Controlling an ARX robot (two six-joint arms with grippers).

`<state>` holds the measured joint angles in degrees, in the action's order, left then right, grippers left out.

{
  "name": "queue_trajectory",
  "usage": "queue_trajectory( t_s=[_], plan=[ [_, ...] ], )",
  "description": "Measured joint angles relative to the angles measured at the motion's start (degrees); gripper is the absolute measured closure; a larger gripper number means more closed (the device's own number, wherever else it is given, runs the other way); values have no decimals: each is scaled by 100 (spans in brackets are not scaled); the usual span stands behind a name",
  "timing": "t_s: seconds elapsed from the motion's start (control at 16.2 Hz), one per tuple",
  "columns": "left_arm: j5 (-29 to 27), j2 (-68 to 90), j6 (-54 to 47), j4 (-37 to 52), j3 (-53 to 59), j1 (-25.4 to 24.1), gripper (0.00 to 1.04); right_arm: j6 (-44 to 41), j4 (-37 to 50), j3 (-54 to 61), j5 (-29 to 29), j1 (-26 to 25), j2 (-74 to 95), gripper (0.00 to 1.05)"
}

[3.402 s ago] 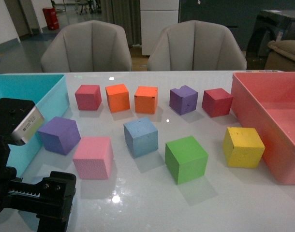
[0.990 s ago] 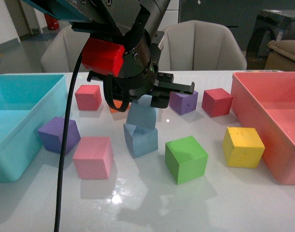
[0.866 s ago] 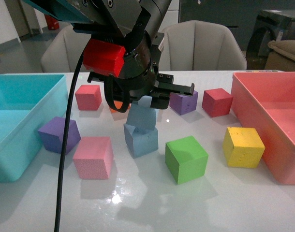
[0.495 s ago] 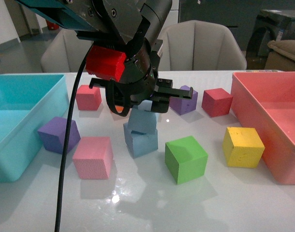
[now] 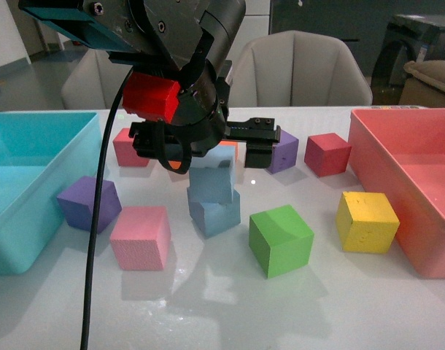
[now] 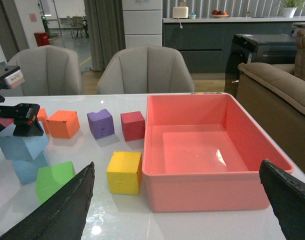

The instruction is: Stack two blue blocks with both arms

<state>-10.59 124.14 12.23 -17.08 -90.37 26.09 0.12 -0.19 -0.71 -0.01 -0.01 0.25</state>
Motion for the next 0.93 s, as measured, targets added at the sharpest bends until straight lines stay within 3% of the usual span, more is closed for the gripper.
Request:
queue_trajectory(
  t_s=[0.37,0.68,0.74,0.8,0.93],
  plan=[
    [79,-586,-22,341,22,22,7,0,0,0,0,0,0,6],
    [219,-2535,-905,2468,1930,490,8,0,-2,0,2,0,0,6],
    [-798,-2981,-1047,3995,2820,540,20,0,0,0,0,0,0,6],
    [-1480,-3700,-1119,4887,3869,358,33,0,-2,0,4,0,0,6],
    [-1397,-5368,-1119,5366,5436,-363,58,0,0,0,2,0,0,6]
  ],
)
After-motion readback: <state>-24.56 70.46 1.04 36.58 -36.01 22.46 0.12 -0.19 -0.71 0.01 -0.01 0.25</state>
